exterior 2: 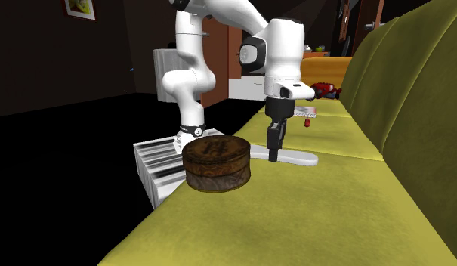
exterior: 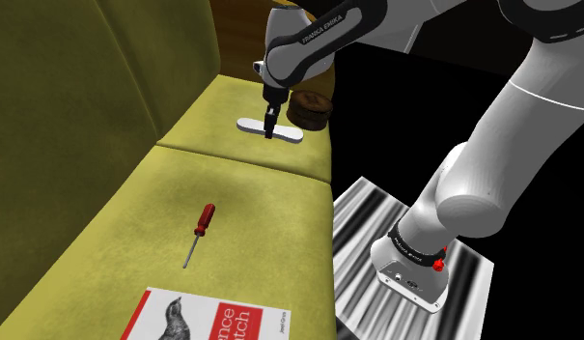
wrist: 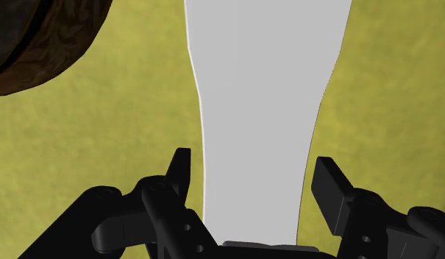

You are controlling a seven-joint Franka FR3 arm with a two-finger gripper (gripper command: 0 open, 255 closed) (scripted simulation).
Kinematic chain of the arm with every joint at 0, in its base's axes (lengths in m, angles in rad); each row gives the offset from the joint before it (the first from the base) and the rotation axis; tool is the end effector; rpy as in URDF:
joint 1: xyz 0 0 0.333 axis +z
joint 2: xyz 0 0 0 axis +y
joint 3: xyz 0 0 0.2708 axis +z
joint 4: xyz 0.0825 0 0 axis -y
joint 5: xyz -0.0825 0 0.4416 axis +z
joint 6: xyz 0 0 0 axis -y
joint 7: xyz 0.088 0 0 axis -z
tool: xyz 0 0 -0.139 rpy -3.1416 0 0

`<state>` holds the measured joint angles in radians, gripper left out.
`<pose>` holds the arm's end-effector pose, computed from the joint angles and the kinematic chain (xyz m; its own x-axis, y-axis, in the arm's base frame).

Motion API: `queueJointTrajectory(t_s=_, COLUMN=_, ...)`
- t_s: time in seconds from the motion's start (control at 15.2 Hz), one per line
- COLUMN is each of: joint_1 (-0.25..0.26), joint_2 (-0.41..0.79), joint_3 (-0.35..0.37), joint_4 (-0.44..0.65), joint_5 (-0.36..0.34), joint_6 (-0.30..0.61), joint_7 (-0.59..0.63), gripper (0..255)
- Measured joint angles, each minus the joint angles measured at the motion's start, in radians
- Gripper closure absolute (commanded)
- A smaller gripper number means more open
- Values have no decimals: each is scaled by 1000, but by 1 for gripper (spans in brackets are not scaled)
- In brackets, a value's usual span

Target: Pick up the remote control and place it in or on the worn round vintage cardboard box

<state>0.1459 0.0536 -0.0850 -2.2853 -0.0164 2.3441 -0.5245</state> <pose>0.5596 0.0330 0.2131 0.8271 0.5621 -0.0036 0.5621 -0.8269 0.0168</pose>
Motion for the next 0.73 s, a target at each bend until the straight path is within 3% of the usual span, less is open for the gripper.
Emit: queueJointTrajectory(t_s=0.73, joint_1=0, joint_2=-78, joint_3=-1, joint_4=57, joint_5=-6, joint_6=-135, joint_7=1, gripper=255)
